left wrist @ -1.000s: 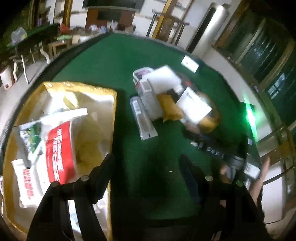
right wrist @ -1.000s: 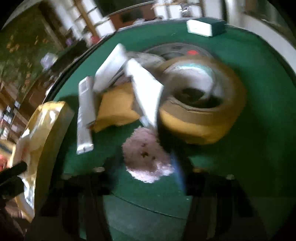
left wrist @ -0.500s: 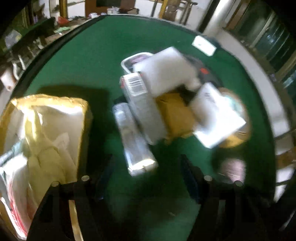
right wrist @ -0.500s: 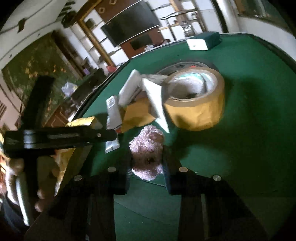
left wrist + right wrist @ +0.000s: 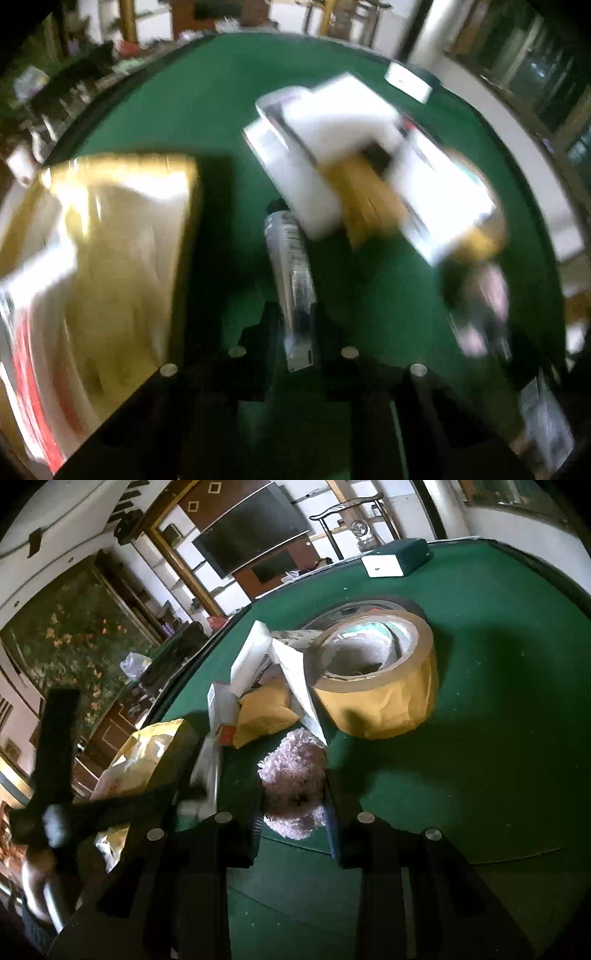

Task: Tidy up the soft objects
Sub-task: 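Grasp the pink plush ball with the right tool while the left grasps the silver tube, then carry the plush ball and tube over the box and open both tools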

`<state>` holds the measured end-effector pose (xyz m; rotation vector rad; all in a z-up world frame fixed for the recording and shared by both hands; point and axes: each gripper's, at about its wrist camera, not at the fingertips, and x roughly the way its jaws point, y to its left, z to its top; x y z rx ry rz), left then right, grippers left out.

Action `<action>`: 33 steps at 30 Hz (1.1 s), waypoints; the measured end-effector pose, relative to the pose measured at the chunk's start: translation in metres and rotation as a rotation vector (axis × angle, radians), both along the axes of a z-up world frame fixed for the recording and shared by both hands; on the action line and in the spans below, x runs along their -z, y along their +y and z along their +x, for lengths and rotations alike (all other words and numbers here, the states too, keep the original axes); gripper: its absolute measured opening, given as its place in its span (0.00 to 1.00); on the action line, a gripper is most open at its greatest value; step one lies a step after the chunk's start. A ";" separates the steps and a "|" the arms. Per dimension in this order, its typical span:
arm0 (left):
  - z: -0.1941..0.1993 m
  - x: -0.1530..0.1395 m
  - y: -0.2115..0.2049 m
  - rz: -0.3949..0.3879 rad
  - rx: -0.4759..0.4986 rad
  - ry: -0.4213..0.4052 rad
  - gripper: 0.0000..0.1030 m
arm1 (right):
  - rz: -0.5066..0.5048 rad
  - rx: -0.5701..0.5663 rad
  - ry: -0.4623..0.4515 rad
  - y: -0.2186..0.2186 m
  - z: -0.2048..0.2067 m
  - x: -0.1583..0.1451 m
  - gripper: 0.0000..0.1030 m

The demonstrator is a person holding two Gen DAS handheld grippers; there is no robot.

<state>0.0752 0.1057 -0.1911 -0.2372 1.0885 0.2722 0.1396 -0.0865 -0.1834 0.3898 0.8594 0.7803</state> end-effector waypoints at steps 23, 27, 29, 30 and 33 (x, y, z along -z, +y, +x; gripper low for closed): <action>-0.042 0.011 -0.029 0.008 0.071 -0.023 0.26 | -0.025 -0.014 -0.042 0.002 -0.010 -0.003 0.28; -0.059 0.007 -0.026 -0.083 0.089 -0.052 0.26 | -0.011 -0.023 -0.077 0.001 -0.016 -0.008 0.28; -0.072 0.000 -0.021 -0.126 0.075 -0.084 0.26 | 0.005 -0.025 -0.096 -0.001 -0.023 -0.013 0.28; -0.077 -0.004 -0.020 -0.149 0.073 -0.093 0.26 | 0.018 -0.031 -0.101 -0.001 -0.027 -0.016 0.28; -0.102 -0.026 -0.011 -0.220 0.067 -0.149 0.26 | 0.076 -0.062 -0.071 -0.001 -0.041 -0.024 0.28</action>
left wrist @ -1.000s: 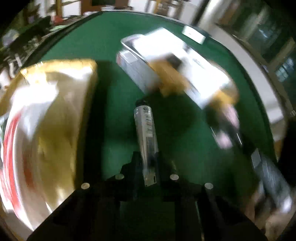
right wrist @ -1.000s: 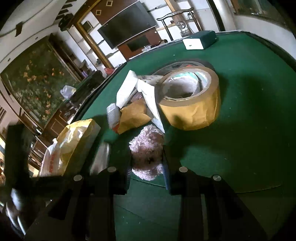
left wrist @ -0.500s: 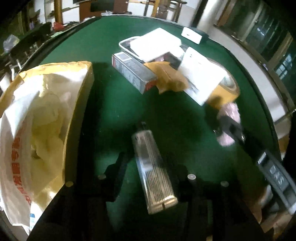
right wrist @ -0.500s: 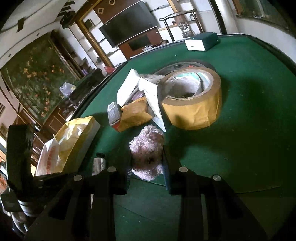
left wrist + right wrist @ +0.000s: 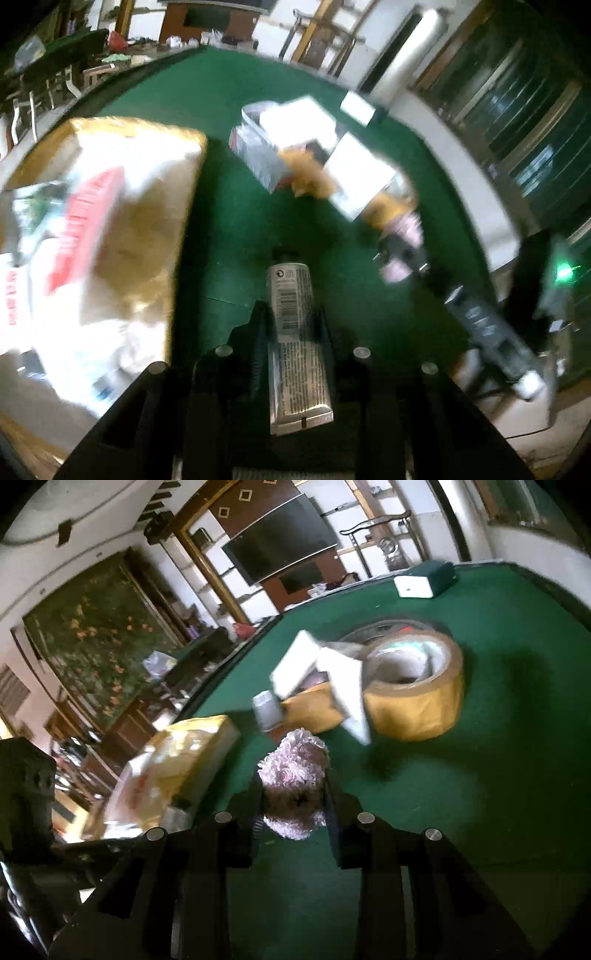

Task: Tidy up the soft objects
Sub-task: 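Carry the plush ball and tube over the box and open both tools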

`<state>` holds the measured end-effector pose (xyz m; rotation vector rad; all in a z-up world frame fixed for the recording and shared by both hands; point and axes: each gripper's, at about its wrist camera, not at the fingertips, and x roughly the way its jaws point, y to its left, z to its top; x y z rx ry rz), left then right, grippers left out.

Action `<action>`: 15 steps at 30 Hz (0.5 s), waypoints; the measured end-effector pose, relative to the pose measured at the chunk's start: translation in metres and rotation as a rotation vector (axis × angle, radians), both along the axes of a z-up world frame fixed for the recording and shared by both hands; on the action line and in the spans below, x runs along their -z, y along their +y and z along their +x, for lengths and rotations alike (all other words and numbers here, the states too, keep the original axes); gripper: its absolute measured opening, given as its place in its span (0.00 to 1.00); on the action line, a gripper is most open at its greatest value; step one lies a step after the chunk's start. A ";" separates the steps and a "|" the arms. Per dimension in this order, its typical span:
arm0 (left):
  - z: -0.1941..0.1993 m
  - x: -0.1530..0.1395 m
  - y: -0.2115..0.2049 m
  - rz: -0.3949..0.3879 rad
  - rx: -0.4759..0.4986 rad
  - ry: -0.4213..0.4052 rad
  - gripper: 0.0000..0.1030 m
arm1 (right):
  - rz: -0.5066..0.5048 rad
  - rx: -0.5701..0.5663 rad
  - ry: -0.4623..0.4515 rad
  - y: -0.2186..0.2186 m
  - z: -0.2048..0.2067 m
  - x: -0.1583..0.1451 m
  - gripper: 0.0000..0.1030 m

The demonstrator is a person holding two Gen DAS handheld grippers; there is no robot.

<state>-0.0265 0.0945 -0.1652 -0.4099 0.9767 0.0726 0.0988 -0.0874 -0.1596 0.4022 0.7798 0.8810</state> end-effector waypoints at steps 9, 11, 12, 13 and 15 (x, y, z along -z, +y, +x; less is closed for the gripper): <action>-0.060 -0.081 0.051 -0.036 -0.111 -0.179 0.26 | 0.046 -0.164 0.014 0.045 -0.025 -0.037 0.28; -0.065 -0.090 0.065 -0.023 -0.140 -0.209 0.26 | 0.033 -0.200 0.003 0.062 -0.026 -0.043 0.28; -0.068 -0.092 0.071 -0.015 -0.160 -0.217 0.26 | 0.026 -0.209 -0.001 0.068 -0.026 -0.045 0.28; -0.069 -0.091 0.080 -0.017 -0.180 -0.219 0.26 | 0.015 -0.220 -0.005 0.078 -0.025 -0.047 0.28; -0.067 -0.089 0.092 -0.025 -0.203 -0.216 0.26 | 0.004 -0.242 -0.005 0.090 -0.021 -0.049 0.28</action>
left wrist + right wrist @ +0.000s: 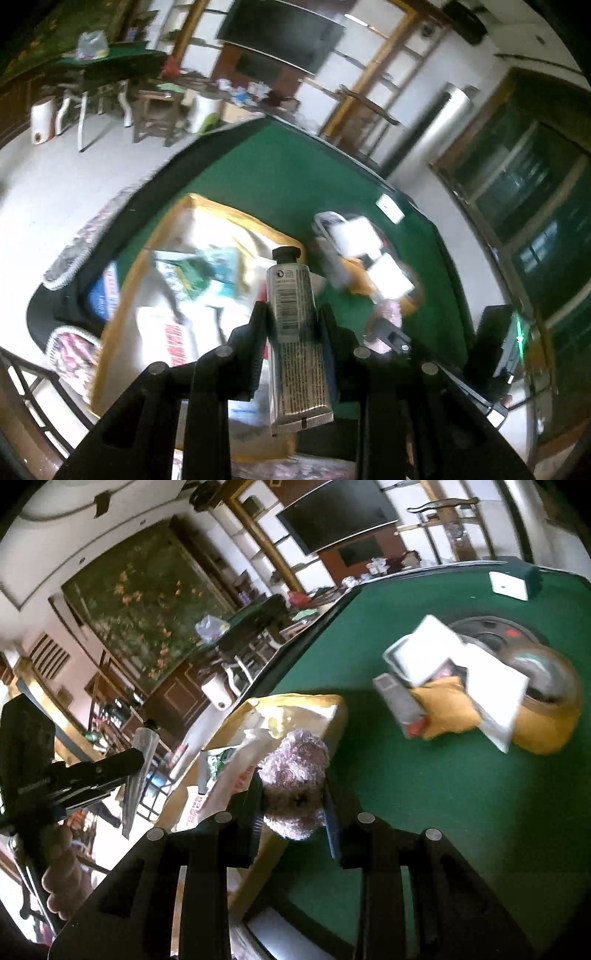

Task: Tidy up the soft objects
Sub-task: 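Carry the plush ball and tube over the box and open both tools, then move both tools back to the remaining items on the table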

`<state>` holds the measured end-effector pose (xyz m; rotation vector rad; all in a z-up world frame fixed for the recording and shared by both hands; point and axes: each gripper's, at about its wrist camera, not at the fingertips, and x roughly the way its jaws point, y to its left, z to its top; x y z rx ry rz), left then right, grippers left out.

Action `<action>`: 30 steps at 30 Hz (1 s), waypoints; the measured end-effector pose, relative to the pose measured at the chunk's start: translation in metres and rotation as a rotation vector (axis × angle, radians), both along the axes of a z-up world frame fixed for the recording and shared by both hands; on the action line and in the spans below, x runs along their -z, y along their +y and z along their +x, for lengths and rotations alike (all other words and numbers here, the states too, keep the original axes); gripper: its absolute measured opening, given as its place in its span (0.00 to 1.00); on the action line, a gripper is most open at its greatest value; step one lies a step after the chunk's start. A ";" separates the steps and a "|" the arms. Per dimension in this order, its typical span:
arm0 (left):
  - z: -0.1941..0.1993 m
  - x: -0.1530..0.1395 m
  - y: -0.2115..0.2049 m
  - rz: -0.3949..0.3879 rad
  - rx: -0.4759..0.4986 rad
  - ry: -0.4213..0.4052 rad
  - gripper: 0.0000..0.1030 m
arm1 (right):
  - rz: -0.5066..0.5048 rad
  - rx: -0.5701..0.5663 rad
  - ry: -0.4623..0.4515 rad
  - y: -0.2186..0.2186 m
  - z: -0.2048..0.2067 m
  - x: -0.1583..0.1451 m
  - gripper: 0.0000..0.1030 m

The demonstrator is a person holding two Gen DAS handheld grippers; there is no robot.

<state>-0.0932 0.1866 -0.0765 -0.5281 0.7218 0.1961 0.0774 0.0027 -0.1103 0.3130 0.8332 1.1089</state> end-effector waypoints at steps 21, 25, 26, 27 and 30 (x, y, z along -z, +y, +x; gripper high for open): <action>0.058 0.042 0.093 -0.011 -0.073 0.117 0.28 | -0.171 -0.031 0.073 0.139 0.077 0.021 0.33; 0.060 0.046 0.097 -0.005 -0.075 0.124 0.42 | -0.170 -0.031 0.080 0.138 0.077 0.024 0.35; 0.059 0.046 0.098 -0.002 -0.074 0.124 0.44 | -0.166 -0.021 0.089 0.133 0.078 0.022 0.35; 0.057 0.046 0.098 -0.003 -0.078 0.123 0.44 | -0.159 -0.015 0.095 0.129 0.078 0.021 0.37; 0.050 0.043 0.093 0.000 -0.090 0.118 0.47 | -0.121 0.004 0.090 0.112 0.076 0.013 0.51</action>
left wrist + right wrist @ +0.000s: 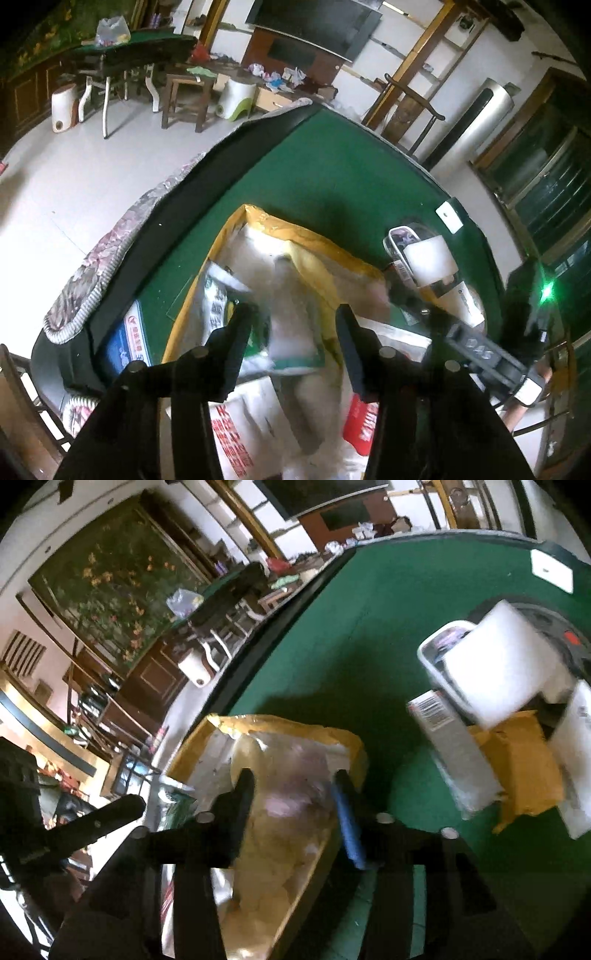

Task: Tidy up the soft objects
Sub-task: 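Move both tools back to the remaining items on the table, then grasp a white paper card with the right tool while the left grasps the grey barcode carton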

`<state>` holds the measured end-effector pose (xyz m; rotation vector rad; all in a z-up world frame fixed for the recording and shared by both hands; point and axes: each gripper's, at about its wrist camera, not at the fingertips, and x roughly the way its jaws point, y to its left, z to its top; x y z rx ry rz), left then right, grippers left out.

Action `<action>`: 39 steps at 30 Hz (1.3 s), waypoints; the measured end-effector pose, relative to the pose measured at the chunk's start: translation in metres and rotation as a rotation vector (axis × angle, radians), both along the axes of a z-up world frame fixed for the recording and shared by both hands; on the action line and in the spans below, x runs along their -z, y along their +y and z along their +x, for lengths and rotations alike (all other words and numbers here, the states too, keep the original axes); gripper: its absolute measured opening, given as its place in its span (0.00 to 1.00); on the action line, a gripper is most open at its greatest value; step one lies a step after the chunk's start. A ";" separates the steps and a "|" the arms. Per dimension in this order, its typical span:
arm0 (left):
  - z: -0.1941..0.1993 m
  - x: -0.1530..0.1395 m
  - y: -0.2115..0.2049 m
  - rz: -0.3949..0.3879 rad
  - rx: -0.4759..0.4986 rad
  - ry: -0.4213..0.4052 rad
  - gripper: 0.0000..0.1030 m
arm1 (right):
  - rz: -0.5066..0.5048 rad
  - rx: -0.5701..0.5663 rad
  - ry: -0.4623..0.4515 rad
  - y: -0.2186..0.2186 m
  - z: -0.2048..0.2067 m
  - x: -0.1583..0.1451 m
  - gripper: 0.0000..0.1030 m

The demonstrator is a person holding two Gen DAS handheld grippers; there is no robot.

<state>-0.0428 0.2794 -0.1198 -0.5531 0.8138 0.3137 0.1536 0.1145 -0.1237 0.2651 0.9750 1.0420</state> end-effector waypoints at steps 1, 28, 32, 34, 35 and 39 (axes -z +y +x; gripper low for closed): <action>-0.001 -0.003 -0.003 0.009 -0.004 0.000 0.48 | 0.027 0.006 -0.006 -0.008 -0.003 -0.004 0.58; 0.055 -0.007 -0.154 0.005 0.240 0.014 0.62 | -0.058 0.252 -0.133 -0.176 0.061 -0.014 0.58; 0.066 -0.001 -0.157 -0.015 0.247 0.037 0.62 | -0.131 0.232 -0.119 -0.156 0.076 0.003 0.43; 0.072 0.003 -0.158 -0.025 0.246 0.049 0.62 | -0.151 0.232 -0.122 -0.150 0.075 0.011 0.27; 0.075 0.004 -0.158 -0.026 0.244 0.054 0.62 | -0.159 0.232 -0.133 -0.149 0.071 0.015 0.23; 0.092 0.011 -0.161 -0.031 0.239 0.082 0.62 | -0.061 0.263 -0.144 -0.162 0.059 0.022 0.07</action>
